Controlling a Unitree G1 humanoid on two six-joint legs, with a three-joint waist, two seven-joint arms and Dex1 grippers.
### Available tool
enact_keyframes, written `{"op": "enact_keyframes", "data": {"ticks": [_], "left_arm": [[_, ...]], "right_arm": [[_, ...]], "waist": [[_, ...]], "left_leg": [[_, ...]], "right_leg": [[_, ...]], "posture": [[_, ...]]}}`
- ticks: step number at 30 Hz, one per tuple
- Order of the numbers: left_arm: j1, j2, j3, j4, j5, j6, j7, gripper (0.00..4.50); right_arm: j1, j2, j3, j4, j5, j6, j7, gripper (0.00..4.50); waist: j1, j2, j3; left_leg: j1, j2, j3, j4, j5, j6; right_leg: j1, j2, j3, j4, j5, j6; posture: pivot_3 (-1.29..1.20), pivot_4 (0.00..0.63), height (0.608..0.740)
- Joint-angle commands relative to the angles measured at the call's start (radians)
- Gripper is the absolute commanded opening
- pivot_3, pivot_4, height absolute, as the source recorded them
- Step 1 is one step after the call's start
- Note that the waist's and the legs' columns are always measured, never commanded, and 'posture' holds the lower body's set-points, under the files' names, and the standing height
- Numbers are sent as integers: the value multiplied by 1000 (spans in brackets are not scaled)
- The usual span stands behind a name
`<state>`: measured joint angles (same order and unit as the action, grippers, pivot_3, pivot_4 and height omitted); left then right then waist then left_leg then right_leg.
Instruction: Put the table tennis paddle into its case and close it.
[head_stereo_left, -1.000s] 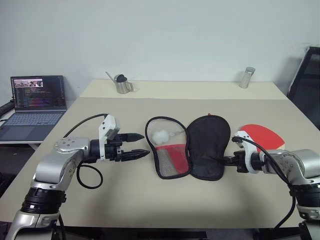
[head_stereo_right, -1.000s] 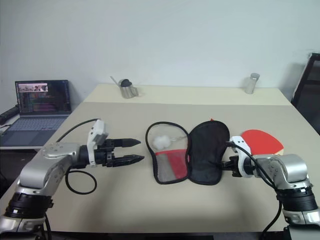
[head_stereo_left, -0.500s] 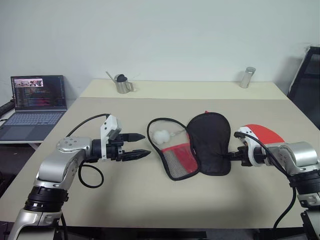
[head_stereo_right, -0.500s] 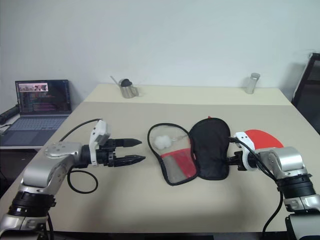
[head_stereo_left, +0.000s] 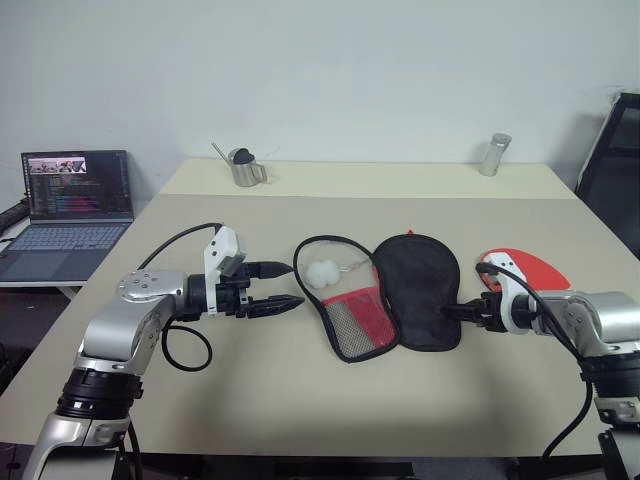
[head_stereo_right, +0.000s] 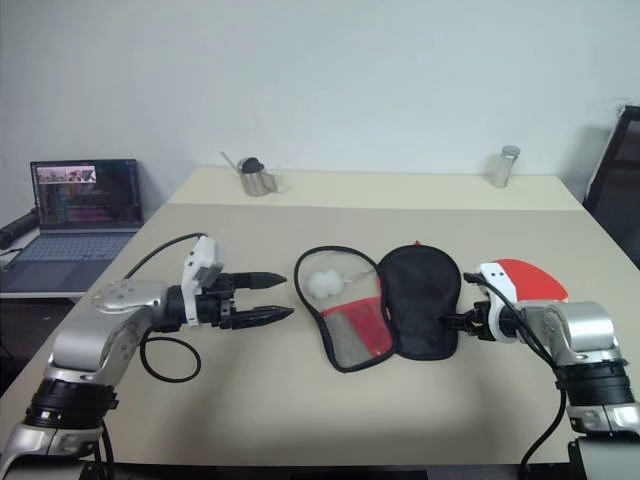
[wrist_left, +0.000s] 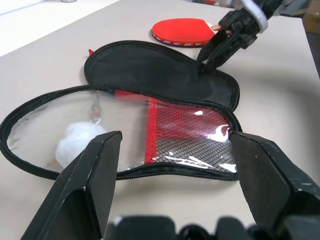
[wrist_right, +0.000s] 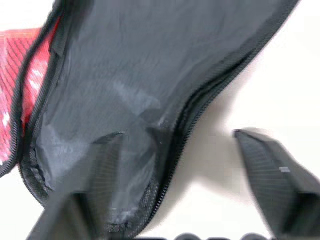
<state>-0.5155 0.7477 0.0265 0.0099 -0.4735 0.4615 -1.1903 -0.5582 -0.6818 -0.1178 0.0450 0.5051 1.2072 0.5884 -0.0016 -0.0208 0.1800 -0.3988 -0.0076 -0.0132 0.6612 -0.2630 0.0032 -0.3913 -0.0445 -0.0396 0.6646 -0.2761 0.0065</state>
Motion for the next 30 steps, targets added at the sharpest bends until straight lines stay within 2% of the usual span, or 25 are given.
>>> {"op": "enact_keyframes", "data": {"ticks": [1,6,10,12,18,30], "left_arm": [[-16,1,10,-30,-8,-12,-4,3743],[-74,-25,-4,-56,-29,12,-5,3743],[-112,-34,-32,-50,-14,-1,-21,3743],[-123,-39,-44,-45,-7,-6,-25,3743],[-133,-45,-60,-34,6,-17,-34,3743],[-142,-51,-66,-33,10,-14,-42,3743]], "right_arm": [[42,-48,-100,-126,26,-107,45,4156],[123,-132,-149,-124,-45,-329,89,4156],[140,-204,-168,-20,-44,-359,158,4156],[154,-237,-169,42,-77,-408,166,4334],[183,-309,-146,239,-167,-503,185,4334],[102,-309,-91,572,-270,-650,233,4334]], "waist": [[0,0,0],[1,0,0],[1,-1,0],[1,0,0],[-1,0,0],[-1,0,0]], "left_leg": [[0,0,0,0,0,0],[0,0,0,1,0,0],[1,0,0,1,0,0],[1,0,1,1,0,0],[1,0,1,1,0,0],[2,0,2,1,0,0]], "right_leg": [[0,0,0,0,0,0],[0,0,0,0,0,0],[1,0,0,0,0,1],[1,0,0,0,0,1],[1,1,1,0,0,0],[1,1,2,1,0,0]], "posture": [[0,150,740],[0,150,740],[0,150,740],[0,150,740],[0,150,740],[0,150,740]]}}
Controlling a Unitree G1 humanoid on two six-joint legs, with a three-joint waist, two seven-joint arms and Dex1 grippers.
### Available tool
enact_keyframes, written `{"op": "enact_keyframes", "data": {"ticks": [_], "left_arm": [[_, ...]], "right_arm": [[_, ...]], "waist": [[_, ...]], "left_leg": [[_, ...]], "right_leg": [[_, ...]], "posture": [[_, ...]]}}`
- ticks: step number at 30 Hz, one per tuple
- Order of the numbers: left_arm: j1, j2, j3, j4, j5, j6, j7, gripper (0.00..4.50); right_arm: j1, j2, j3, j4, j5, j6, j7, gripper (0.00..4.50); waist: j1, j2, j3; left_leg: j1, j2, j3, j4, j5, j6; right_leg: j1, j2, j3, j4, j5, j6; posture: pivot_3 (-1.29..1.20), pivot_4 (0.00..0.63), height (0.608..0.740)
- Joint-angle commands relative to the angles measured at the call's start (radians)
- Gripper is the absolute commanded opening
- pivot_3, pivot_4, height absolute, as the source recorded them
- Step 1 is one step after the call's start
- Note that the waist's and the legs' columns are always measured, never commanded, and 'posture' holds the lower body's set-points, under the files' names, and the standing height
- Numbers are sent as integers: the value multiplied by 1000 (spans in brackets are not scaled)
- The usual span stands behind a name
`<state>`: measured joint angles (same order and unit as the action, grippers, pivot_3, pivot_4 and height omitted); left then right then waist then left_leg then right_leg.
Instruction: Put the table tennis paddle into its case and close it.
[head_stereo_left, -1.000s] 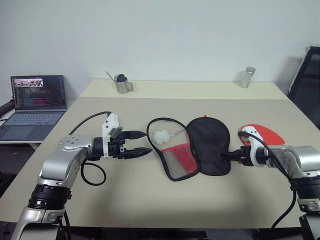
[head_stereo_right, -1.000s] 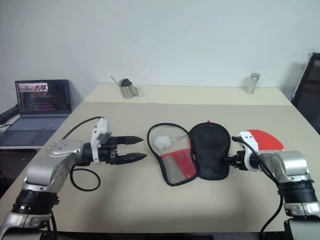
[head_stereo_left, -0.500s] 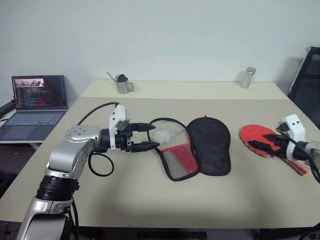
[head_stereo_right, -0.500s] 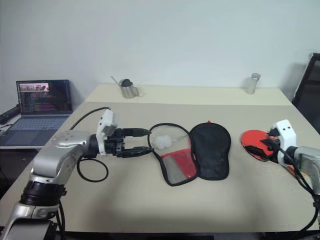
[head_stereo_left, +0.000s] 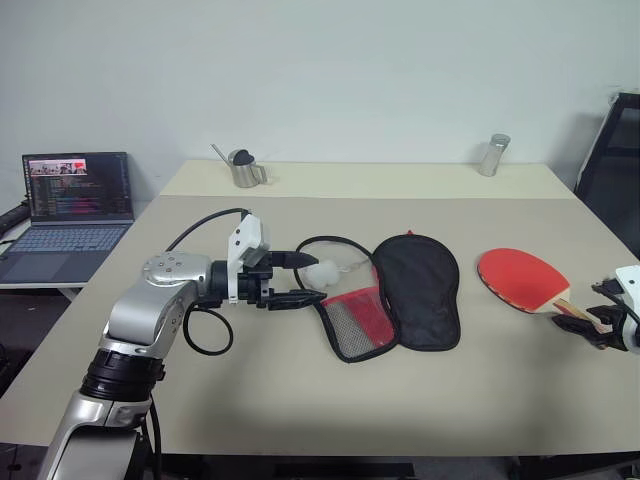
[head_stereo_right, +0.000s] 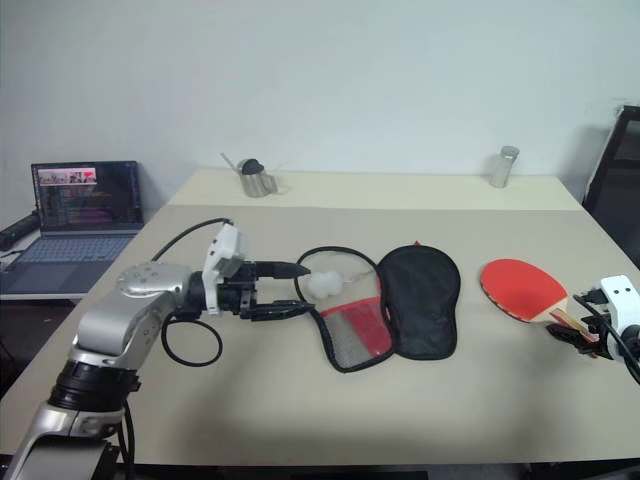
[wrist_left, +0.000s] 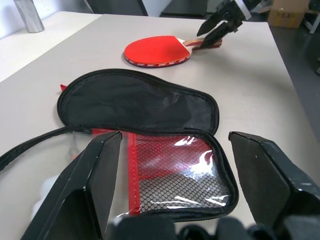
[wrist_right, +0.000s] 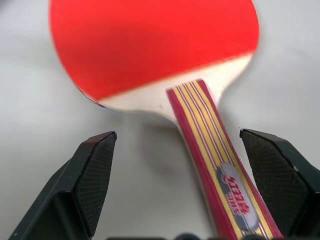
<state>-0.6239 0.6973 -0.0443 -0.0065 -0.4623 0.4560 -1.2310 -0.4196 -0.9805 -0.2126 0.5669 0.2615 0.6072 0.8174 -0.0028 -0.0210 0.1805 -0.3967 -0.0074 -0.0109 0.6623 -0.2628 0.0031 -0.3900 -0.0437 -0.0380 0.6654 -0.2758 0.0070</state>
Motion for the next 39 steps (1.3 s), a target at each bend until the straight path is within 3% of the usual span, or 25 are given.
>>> {"op": "enact_keyframes", "data": {"ticks": [1,12,20,23,29,34,39], "left_arm": [[-36,-1,4,-14,0,-9,-2,3743],[-45,-4,-1,4,7,-18,-6,3743],[-28,6,12,-10,3,-17,-4,3743],[-21,13,16,-19,-2,-14,-7,3743],[-23,20,19,-16,-2,-18,-10,3743],[-20,15,13,-22,-2,-20,-10,3743],[-13,9,11,-29,-3,-21,-6,3743]], "right_arm": [[-49,-8,12,78,-37,-63,7,4334],[-149,15,57,284,-100,-115,33,4334],[-41,37,30,1,-36,97,29,1657],[21,62,-10,-177,-1,234,-30,1065],[81,189,-130,-478,42,530,-240,1054],[182,262,-128,-802,82,715,-306,1054],[213,348,-186,-931,66,837,-393,1054]], "waist": [[0,0,0],[0,0,0],[1,0,0],[0,0,0],[-1,0,0],[1,0,0],[0,0,0]], "left_leg": [[0,0,0,0,0,0],[0,0,0,0,0,0],[0,0,0,0,0,0],[1,1,0,0,0,0],[1,1,0,0,0,0],[1,1,-1,0,0,0],[1,1,-1,0,0,0]], "right_leg": [[0,0,0,0,0,0],[1,0,0,0,0,0],[1,0,0,0,0,0],[1,0,0,0,0,0],[1,1,1,1,0,0],[1,1,0,1,0,0],[0,2,0,1,0,0]], "posture": [[0,150,740],[0,150,740],[0,150,740],[0,150,740],[0,150,740],[0,150,740],[0,150,740]]}}
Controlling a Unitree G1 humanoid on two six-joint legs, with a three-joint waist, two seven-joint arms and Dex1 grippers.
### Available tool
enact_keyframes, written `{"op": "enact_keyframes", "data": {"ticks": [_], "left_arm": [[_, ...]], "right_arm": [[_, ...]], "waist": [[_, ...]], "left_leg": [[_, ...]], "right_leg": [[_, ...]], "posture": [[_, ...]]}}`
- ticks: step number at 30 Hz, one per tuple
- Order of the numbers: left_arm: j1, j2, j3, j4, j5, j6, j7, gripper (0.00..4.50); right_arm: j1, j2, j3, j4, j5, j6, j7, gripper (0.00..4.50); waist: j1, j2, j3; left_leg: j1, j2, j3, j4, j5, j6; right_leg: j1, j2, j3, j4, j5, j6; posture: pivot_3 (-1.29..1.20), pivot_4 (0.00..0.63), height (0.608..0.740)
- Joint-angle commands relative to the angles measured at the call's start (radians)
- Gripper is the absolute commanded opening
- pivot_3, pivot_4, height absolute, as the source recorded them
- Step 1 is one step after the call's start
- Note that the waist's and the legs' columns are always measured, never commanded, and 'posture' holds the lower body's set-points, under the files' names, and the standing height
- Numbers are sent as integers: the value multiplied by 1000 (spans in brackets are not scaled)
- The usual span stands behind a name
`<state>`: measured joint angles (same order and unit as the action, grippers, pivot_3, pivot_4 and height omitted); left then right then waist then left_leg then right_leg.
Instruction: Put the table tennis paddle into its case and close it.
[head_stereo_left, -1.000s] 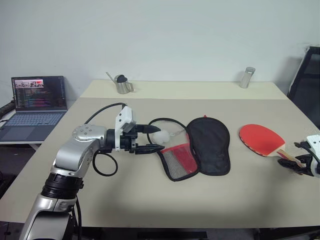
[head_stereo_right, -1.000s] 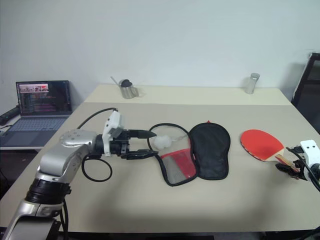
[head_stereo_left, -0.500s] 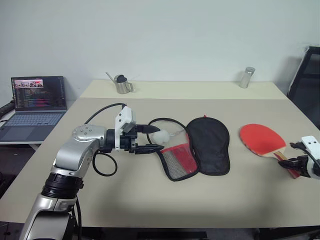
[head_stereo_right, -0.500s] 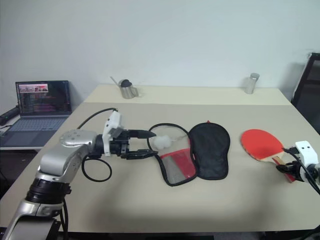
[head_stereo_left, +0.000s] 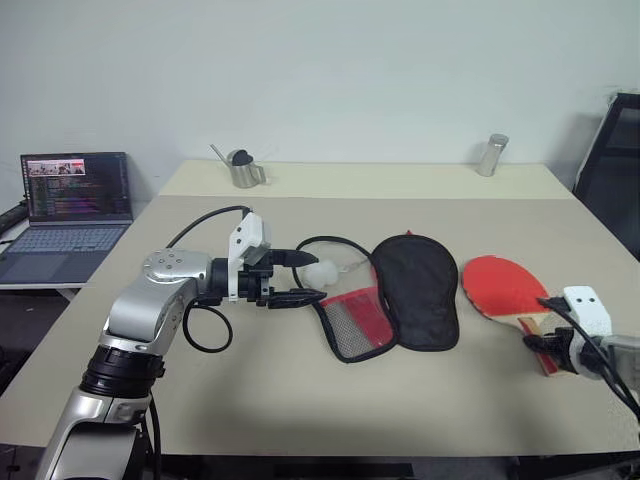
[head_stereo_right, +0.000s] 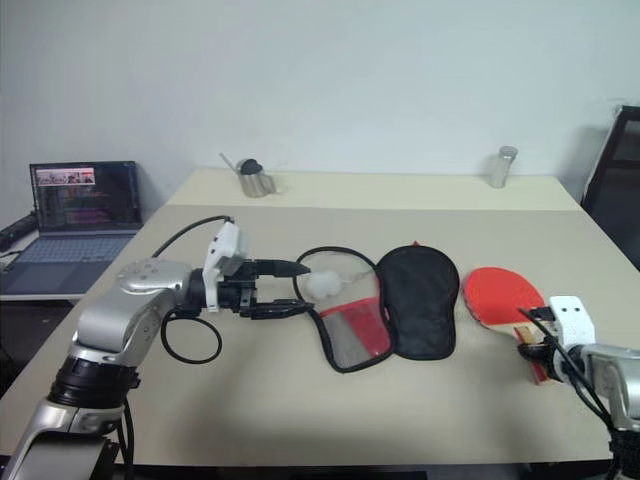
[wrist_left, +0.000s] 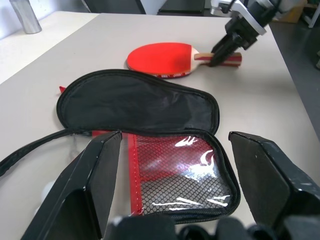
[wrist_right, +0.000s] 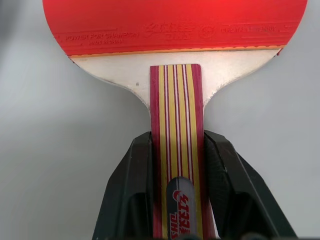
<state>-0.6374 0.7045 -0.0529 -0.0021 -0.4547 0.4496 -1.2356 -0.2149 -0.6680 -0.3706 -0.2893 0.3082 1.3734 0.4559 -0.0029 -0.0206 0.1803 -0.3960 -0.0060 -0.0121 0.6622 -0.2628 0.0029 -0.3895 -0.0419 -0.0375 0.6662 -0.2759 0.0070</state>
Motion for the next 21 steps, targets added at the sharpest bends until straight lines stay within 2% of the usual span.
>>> {"op": "enact_keyframes", "data": {"ticks": [1,4,6,7,11,21], "left_arm": [[2,1,19,-34,-10,-15,0,3743],[3,-3,16,-32,-7,-20,1,3743],[2,-5,13,-31,-4,-23,2,3743],[2,-6,12,-30,-3,-25,2,3743],[6,-6,14,-37,-4,-22,4,3743],[23,1,25,-58,-10,-10,17,3743]], "right_arm": [[6,55,-34,-88,16,92,-47,1054],[-13,107,-51,-97,5,105,-89,1054],[-27,127,-57,-93,-9,96,-119,1810],[-33,133,-53,-90,-10,93,-123,1977],[-51,138,-23,-79,-10,82,-131,3362],[-58,140,23,0,-25,-31,-151,3362]], "waist": [[0,0,0],[0,0,0],[0,0,0],[-1,-1,0],[-1,-1,0],[-3,-2,-1]], "left_leg": [[0,0,0,0,0,0],[0,0,0,0,0,0],[0,0,0,0,0,0],[0,0,0,0,0,0],[1,0,0,1,0,0],[2,0,1,1,0,0]], "right_leg": [[0,0,0,0,0,0],[0,0,0,0,0,0],[0,0,0,0,0,0],[0,1,0,0,0,0],[1,1,1,0,0,0],[1,1,2,0,1,1]], "posture": [[0,150,740],[0,150,740],[0,150,740],[0,150,740],[0,150,740],[0,150,740]]}}
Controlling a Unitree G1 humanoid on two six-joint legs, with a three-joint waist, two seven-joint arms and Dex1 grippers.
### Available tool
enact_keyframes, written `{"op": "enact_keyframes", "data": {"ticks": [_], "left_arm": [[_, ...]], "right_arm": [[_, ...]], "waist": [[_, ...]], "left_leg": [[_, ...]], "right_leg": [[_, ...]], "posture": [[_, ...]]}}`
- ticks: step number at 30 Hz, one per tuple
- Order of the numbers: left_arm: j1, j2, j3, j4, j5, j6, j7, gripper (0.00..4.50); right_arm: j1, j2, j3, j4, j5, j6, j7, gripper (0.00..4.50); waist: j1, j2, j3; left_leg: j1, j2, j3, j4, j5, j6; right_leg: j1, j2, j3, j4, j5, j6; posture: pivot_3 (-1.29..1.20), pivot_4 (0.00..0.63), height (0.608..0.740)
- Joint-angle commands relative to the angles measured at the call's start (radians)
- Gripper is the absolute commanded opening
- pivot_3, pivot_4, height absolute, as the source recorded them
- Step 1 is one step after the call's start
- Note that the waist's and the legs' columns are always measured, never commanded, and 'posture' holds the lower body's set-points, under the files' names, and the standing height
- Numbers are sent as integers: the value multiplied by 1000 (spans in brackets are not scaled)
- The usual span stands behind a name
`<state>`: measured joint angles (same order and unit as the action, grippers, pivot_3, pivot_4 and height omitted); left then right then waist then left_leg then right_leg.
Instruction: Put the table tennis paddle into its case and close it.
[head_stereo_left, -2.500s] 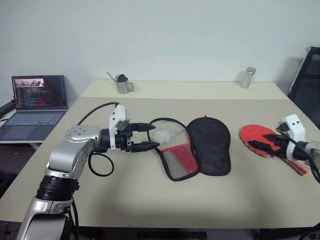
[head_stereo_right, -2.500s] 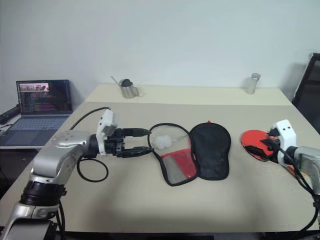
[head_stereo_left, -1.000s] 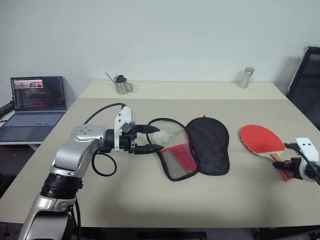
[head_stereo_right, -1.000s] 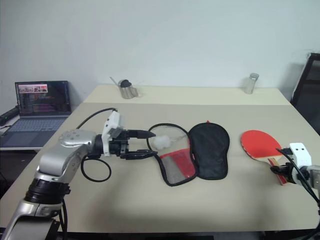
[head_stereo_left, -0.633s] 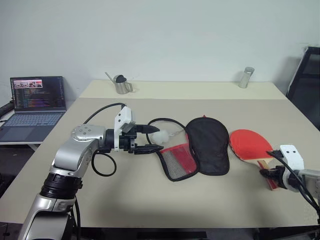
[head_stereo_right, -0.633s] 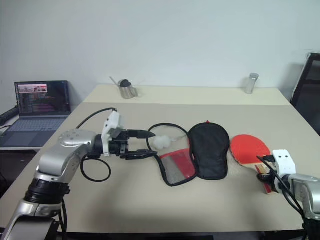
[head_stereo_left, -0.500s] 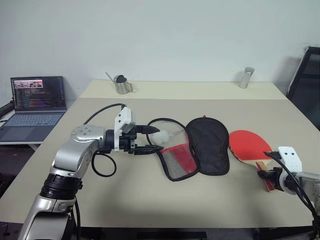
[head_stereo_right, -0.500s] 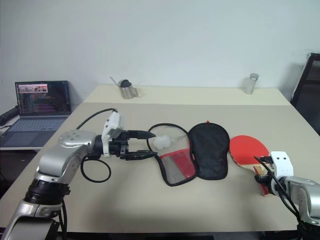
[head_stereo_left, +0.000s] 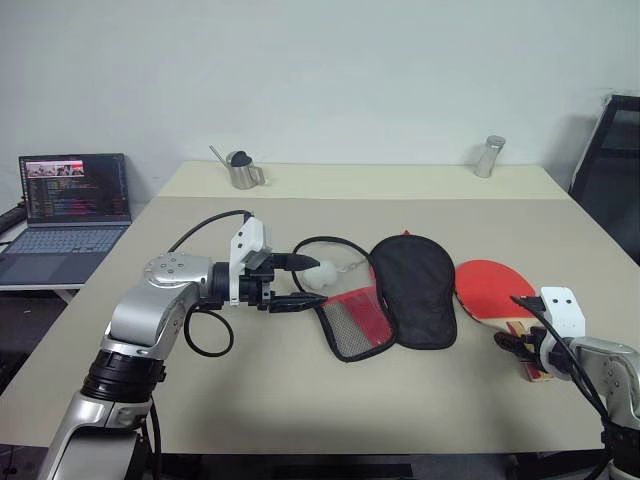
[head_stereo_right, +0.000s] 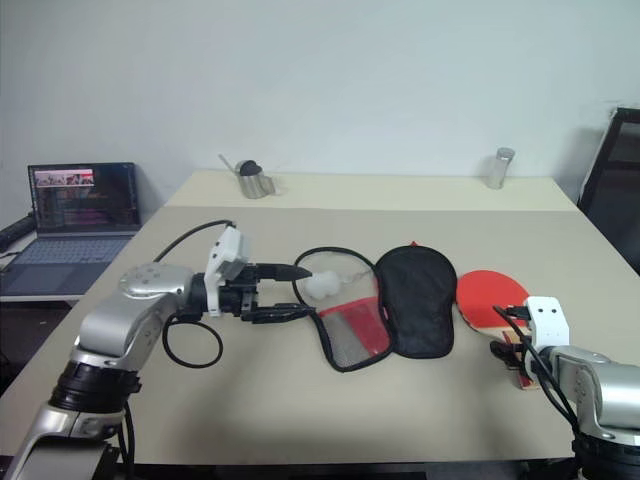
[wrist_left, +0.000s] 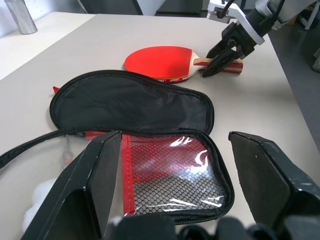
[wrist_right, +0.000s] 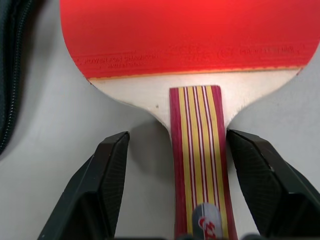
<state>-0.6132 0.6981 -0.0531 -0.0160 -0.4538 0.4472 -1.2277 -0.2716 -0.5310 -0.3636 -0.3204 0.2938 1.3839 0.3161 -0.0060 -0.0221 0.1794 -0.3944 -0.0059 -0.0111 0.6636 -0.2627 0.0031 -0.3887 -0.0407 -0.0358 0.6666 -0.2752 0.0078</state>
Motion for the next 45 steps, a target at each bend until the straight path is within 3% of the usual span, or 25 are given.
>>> {"op": "enact_keyframes", "data": {"ticks": [1,3,8,9,17,22,30,35,45], "left_arm": [[0,8,26,-46,-11,-6,11,3743],[4,9,28,-51,-13,-3,14,3743],[16,14,32,-64,-18,0,22,3743],[18,15,32,-65,-19,0,23,3743],[21,16,32,-65,-19,-1,28,3743],[35,23,41,-73,-22,3,33,3743],[40,21,35,-72,-18,-3,39,3743],[37,19,32,-66,-14,-9,38,3743],[42,20,32,-71,-9,-13,43,3743]], "right_arm": [[0,1,20,40,-16,-57,-16,3193],[2,5,18,46,-15,-69,-23,2797],[-24,55,-48,66,-29,-65,-99,1207],[-35,64,-66,73,-35,-70,-119,1105],[-94,68,-108,66,-40,-83,-184,1105],[-153,72,-123,-50,-11,1,-192,1105],[-255,157,-63,-210,1,106,-211,1105],[-324,281,-13,-250,-7,156,-252,1105],[-304,425,102,-159,-57,19,-307,1105]], "waist": [[0,-1,0],[0,-1,-1],[-1,-1,-1],[-1,-1,-1],[3,-1,0],[3,2,1],[-1,3,2],[-2,3,2],[-2,3,2]], "left_leg": [[0,0,0,0,0,0],[0,0,0,0,0,0],[1,1,0,0,0,0],[1,1,0,0,0,0],[0,0,1,0,0,0],[-2,0,1,-1,0,0],[-4,1,1,-2,0,0],[-5,0,1,-2,0,0],[-6,0,10,-1,0,0]], "right_leg": [[0,0,0,0,0,0],[0,0,0,0,0,0],[0,1,1,0,0,0],[0,1,1,0,0,0],[0,1,1,0,1,0],[-2,0,1,0,1,0],[-6,1,1,1,0,0],[-8,1,2,3,0,-1],[-17,1,10,12,-1,-2]], "posture": [[0,150,740],[0,150,740],[0,150,740],[0,150,740],[0,150,740],[0,150,740],[0,150,740],[0,150,740],[0,150,740]]}}
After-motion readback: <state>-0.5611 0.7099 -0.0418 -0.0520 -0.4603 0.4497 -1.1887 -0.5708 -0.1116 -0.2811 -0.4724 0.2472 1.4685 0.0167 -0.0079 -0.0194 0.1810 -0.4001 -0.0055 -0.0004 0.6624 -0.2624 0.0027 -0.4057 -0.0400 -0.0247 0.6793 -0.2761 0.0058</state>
